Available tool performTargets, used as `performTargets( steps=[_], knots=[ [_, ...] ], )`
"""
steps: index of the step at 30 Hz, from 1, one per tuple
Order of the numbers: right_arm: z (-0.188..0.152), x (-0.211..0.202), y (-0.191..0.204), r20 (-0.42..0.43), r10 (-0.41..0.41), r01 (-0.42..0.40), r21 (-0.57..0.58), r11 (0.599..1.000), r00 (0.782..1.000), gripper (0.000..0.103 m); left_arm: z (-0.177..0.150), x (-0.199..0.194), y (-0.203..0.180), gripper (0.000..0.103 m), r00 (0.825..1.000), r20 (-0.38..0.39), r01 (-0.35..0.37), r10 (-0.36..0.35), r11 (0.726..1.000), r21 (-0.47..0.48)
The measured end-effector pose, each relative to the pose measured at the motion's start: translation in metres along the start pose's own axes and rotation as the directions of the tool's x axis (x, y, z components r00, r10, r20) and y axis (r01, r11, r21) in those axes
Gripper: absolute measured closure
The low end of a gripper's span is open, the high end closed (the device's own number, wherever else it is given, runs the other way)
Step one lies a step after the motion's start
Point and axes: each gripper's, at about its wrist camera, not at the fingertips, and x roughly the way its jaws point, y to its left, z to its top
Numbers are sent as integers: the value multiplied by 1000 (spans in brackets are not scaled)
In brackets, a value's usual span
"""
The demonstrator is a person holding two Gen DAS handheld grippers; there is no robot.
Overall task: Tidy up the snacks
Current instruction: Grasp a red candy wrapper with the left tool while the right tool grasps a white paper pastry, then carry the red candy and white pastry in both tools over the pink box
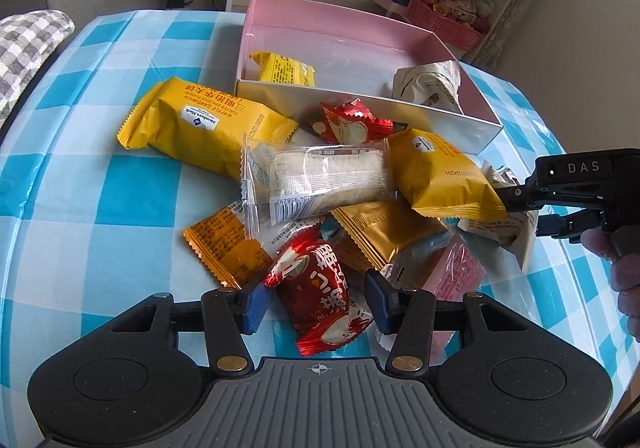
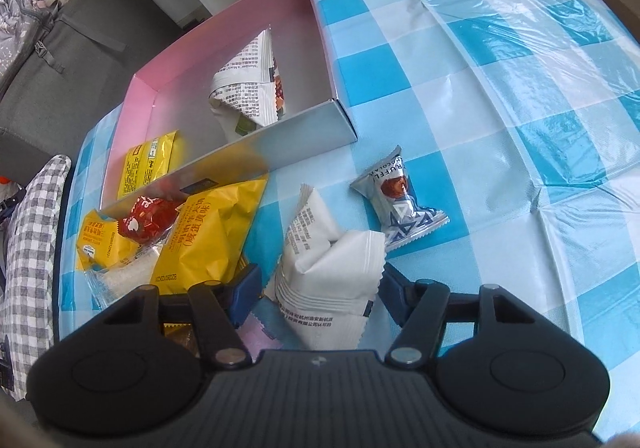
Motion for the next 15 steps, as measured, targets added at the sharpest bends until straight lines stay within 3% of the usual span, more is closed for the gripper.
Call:
performTargets(
  steps=[1, 7, 15],
  knots=[
    [0, 0, 0, -3, -9, 9, 1, 1000, 1000, 54, 0, 0, -1, 63, 1000, 2, -12, 12, 1000, 4],
    [-1, -6, 2, 18, -30, 30, 1, 1000, 999, 56, 2, -2, -4, 72, 1000, 1, -27, 27, 999, 21],
    [-2, -17, 4, 51, -24, 24, -12, 1000, 998, 56, 1, -8, -5, 75, 1000, -14, -20, 20, 999, 37]
  ],
)
